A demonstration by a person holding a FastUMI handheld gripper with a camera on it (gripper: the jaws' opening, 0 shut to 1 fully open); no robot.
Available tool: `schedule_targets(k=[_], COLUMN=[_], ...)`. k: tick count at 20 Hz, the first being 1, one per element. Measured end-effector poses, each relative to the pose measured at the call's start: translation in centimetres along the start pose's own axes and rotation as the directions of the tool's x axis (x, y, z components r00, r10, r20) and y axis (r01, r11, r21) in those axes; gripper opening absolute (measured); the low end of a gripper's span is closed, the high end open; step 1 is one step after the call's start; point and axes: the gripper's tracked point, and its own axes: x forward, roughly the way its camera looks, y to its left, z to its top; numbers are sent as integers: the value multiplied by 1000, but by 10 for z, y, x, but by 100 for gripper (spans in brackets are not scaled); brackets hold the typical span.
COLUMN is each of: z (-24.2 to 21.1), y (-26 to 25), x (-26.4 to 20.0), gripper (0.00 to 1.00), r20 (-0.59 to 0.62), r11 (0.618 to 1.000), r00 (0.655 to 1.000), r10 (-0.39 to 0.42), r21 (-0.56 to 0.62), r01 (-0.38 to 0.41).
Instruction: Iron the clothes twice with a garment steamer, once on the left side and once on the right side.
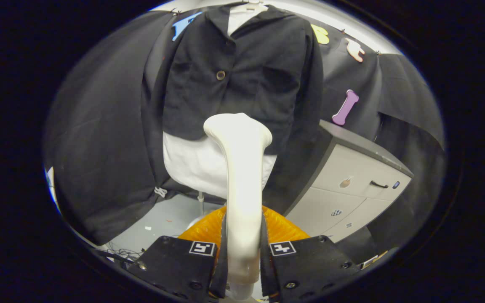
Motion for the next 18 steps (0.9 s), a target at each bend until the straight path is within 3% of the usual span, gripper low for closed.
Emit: schedule_targets(k=[4,7,9,14,18], z=[72,144,198,309,365], y=[-1,-1,5,27,55], x=[-43,-70,-89,-114,-117], gripper=[34,34,34,34,34], r20=[167,323,450,690,770], r11=[1000,998,994,992,990], r00=[986,946,893,723,637], r10=[11,2,1,9,49], r21=[22,65,93,84,49], r01=[-15,-24,-48,-93,-135])
